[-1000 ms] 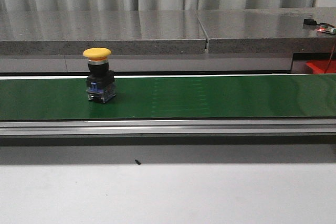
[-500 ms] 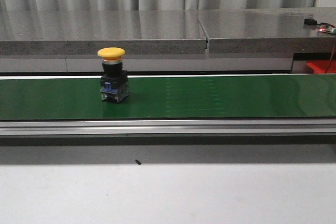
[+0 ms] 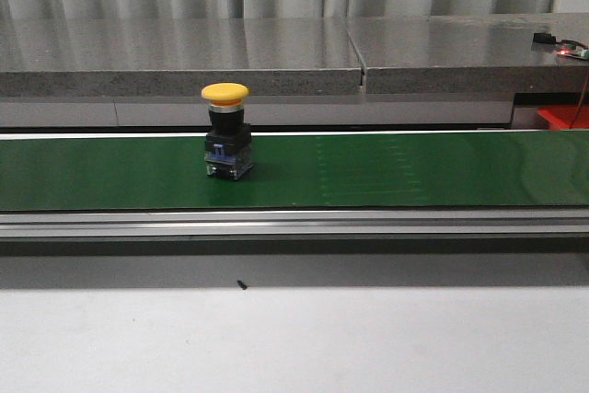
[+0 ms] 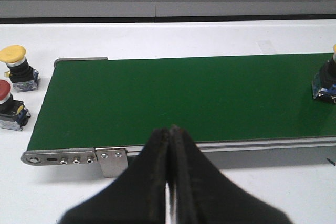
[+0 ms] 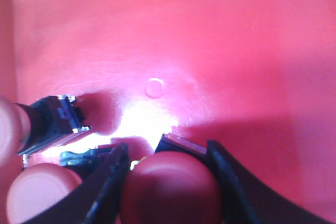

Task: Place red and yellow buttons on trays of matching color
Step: 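Carry the red button with the right gripper into the red tray and open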

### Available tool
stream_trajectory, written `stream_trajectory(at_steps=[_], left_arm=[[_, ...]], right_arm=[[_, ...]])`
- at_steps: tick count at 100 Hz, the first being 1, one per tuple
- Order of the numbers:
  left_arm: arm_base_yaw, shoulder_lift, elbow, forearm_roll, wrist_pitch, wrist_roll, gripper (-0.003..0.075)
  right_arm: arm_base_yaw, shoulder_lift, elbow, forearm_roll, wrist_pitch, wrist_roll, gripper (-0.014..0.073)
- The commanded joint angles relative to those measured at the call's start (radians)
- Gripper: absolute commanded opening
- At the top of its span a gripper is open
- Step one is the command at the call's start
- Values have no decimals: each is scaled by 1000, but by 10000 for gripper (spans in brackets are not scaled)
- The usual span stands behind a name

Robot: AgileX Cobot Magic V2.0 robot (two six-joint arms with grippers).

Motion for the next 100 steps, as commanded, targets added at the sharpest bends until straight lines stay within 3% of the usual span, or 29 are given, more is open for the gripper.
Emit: stream_trajectory(at_steps=[1,38,45,64,100], left_arm=[[-7,6,-25,-12,-79,-8,-20],[-7,6,-25,-12,-79,-8,-20],[-7,6,-25,-12,-79,-8,-20],[-7,6,-25,-12,-79,-8,-20],[-7,6,-25,-12,-79,-8,-20]], right_arm=[[-1,-51,-35,28,-36,-1,202],[-1,-10,-35,27,-18,-2,212],[-1,-10,-35,27,-17,-2,272],[-1,-12,-43,24,-17,-2,560],[-2,-119,-88,24,-17,-2,571]])
